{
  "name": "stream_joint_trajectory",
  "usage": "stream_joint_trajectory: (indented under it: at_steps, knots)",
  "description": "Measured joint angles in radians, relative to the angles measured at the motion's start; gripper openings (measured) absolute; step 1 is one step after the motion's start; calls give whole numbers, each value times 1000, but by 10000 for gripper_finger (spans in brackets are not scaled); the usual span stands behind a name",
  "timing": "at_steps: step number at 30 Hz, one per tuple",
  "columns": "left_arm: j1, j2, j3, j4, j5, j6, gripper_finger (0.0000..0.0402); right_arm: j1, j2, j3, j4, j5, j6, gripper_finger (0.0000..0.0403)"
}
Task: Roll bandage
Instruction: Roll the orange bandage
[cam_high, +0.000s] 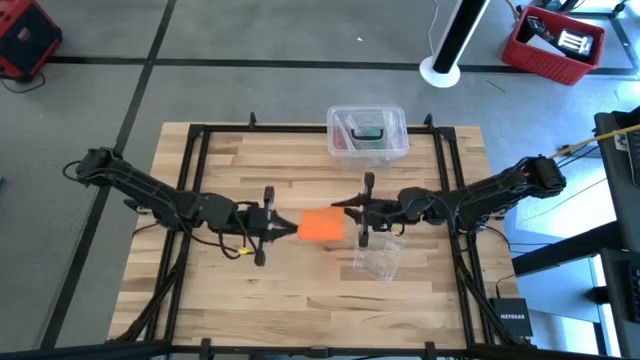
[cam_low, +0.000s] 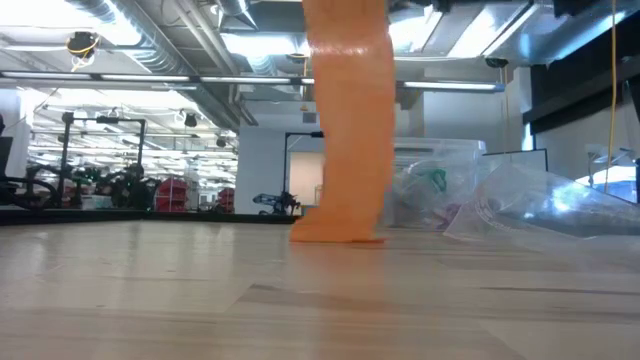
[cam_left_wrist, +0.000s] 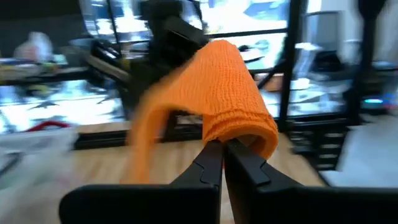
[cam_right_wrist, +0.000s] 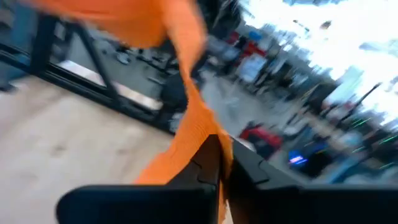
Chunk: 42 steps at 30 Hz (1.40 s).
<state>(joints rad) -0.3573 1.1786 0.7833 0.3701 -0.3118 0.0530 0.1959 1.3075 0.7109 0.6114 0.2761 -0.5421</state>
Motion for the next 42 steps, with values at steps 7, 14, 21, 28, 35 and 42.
stream_joint_trajectory:
  at_steps: [7,14,21,28,35,42]
  knots:
    - [0,36,-39,13,88,-52,0,0,0,178,-155,-44,-272,10]
    - [7,84,-35,41,89,-75,0,-13,-1,278,-335,-55,-296,7]
    - [-11,104,26,41,148,-26,0,-67,0,278,-448,-55,-152,5]
    - [-31,58,82,40,28,153,0,-44,0,277,-526,-58,-2,4]
    - [-31,38,83,27,-205,304,0,2,0,277,-551,-57,162,4]
    - [-31,38,83,20,-269,351,0,6,0,277,-592,-22,370,6]
